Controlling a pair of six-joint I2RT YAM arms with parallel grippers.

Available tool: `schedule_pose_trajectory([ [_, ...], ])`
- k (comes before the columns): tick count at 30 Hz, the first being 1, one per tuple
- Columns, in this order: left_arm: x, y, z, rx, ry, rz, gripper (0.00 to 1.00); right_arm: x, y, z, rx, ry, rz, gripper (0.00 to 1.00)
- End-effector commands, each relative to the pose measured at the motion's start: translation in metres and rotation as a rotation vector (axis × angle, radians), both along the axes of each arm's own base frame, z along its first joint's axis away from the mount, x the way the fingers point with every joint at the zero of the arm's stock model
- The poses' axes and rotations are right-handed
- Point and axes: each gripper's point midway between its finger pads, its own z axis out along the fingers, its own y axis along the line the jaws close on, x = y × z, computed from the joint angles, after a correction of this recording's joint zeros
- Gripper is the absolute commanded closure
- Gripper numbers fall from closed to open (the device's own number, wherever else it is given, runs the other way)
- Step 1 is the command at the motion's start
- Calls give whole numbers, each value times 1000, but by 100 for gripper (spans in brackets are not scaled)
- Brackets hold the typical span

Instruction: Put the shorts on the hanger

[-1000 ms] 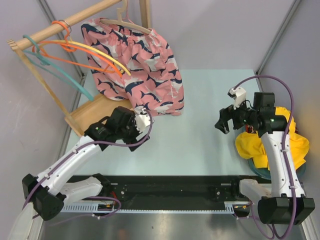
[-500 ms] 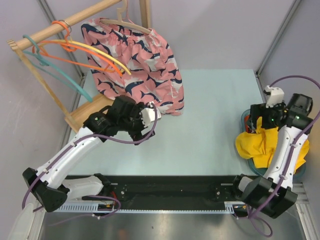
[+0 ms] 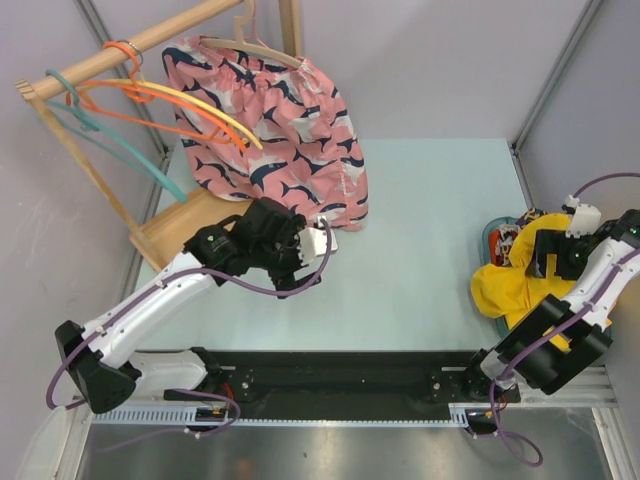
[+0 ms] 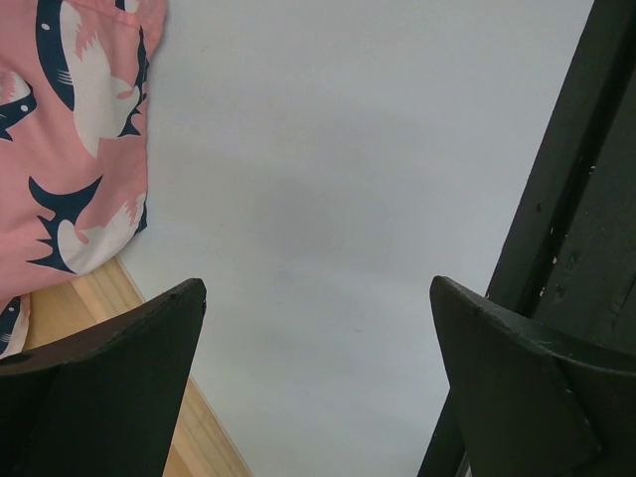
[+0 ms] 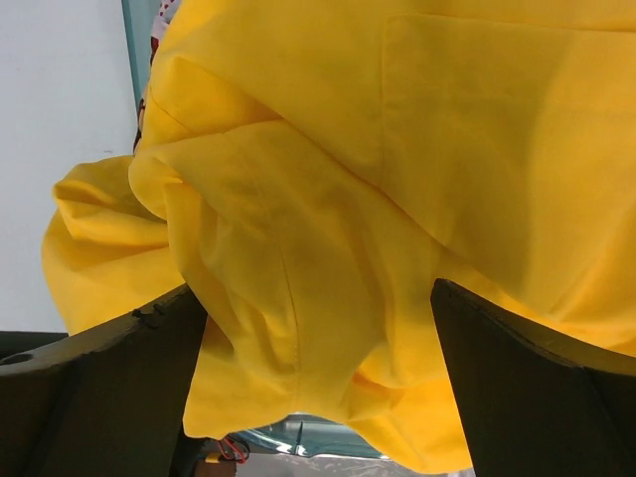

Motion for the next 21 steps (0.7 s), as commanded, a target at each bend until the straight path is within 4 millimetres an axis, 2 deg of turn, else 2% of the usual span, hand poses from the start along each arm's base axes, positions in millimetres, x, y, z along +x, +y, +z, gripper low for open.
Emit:
schedule_pose_trajectory([
  [1, 3, -3, -6, 17, -5, 4, 0, 8, 11, -7, 74, 15, -1, 2],
  [2, 2, 0, -10, 38, -1, 10, 0, 9, 17, -10, 95, 26, 13, 6],
  [3, 3, 2, -12, 47, -1, 12, 0, 10, 23, -11, 113, 30, 26, 17],
  [5, 4, 3, -12, 53, -7, 23, 0, 14, 34, -7, 126, 24, 46, 31],
  [6, 5, 3, -8, 46, -12, 29, 0, 19, 42, -4, 125, 8, 74, 46],
  [8, 4, 2, -6, 44, -5, 26, 0, 27, 55, 9, 110, -41, 91, 64],
  [9, 4, -1, -2, 30, 0, 29, 0, 38, 66, 18, 95, -77, 133, 85],
  [10, 4, -2, -2, 26, 8, 34, 0, 43, 73, 26, 85, -109, 147, 98],
  [14, 3, -6, 9, -5, 20, 45, 0, 69, 113, 84, 56, -314, 218, 100],
  [15, 4, -7, 11, -14, 16, 54, 0, 76, 119, 103, 29, -391, 243, 100],
  [16, 6, -6, 14, -20, 6, 67, 0, 84, 137, 122, 28, -447, 296, 100],
  [18, 11, -7, 21, -43, -10, 94, 0, 97, 152, 150, 25, -534, 312, 100],
  [19, 13, -8, 24, -56, -17, 103, 0, 102, 172, 170, 27, -584, 365, 100],
  [21, 20, -7, 32, -83, -18, 146, 0, 112, 187, 197, 40, -655, 384, 100],
])
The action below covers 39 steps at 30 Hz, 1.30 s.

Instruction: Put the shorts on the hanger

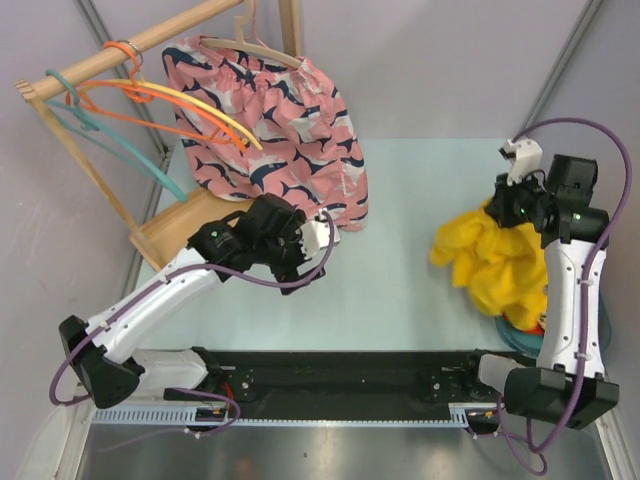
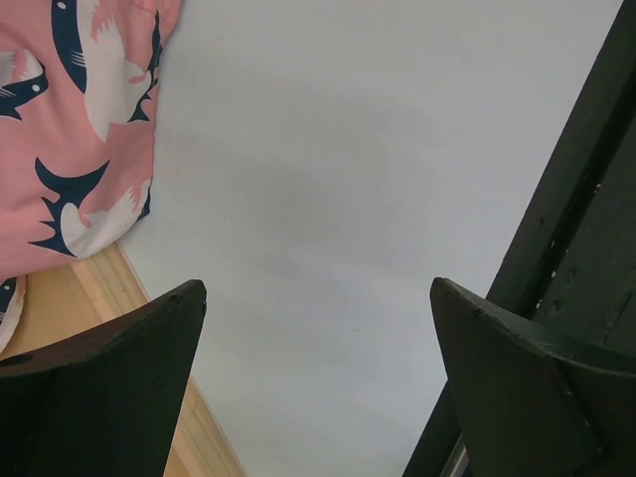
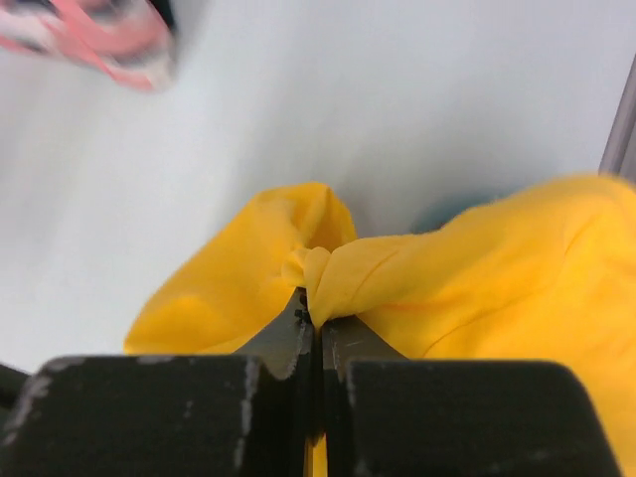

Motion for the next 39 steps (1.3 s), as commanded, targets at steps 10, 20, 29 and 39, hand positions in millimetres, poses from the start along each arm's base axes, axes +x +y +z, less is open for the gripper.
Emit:
schedule_pose_trajectory([
  [10, 40, 9, 71, -260, -34, 219, 1, 56, 136, 200, 331, -440, 278, 100],
  [20, 27, 6, 80, -331, -79, 145, 1, -1, 192, 188, 445, -464, 358, 100],
  [29, 23, 1, 70, -323, -29, 121, 1, 20, 247, 74, 259, -263, 364, 100],
  [39, 7, 3, 41, -298, 16, 24, 1, -30, 275, 33, 277, -69, 640, 9],
])
